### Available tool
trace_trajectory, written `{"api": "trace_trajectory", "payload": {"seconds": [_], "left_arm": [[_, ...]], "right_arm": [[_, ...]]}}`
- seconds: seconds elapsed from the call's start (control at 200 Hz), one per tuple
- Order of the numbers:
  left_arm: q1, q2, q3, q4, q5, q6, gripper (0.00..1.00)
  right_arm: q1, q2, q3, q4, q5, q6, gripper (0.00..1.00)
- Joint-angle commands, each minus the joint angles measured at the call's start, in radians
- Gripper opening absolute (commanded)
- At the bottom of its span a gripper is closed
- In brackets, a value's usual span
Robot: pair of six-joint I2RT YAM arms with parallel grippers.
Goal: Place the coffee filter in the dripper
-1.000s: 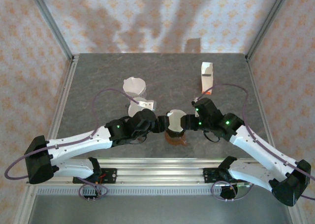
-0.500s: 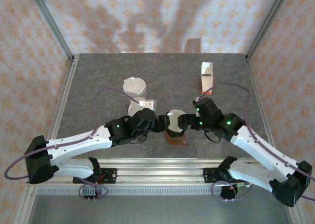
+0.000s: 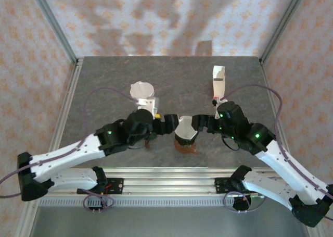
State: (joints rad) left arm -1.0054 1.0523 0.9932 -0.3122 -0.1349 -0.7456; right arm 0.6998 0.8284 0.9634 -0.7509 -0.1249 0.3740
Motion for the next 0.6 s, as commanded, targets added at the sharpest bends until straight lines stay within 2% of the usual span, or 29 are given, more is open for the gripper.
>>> {"api": "trace_trajectory", "payload": {"seconds": [0.0,0.08,0.155,0.245,0.505,0.591], "left_arm": [[0.034,-0.116,0.029,-0.103,-0.114,0.064,0.95],[0.078,-0.18,0.008,-0.15,-0.129,0.054,0.94],[0.122,-0.226,-0.019,-0.198,-0.134,0.042,0.88],[0.191,-0.263,-0.046,-0.272,-0.138,0.029,0.76],[0.458,-0.34,-0.133,-0.306,0.035,0.01,0.5],[0.566,-0.338,-0.162,-0.29,0.106,0.011,0.46]], "right_arm": [[0.006,-0.035,-0.027,0.035,0.052,0.008,0.99],[0.006,-0.036,-0.035,0.037,0.051,0.01,0.99],[0.006,-0.031,-0.038,0.038,0.051,0.01,0.99],[0.006,-0.028,-0.04,0.04,0.048,0.011,0.99],[0.006,-0.031,-0.045,0.036,0.044,0.009,0.99],[0.006,-0.036,-0.049,0.039,0.059,0.008,0.99]]}}
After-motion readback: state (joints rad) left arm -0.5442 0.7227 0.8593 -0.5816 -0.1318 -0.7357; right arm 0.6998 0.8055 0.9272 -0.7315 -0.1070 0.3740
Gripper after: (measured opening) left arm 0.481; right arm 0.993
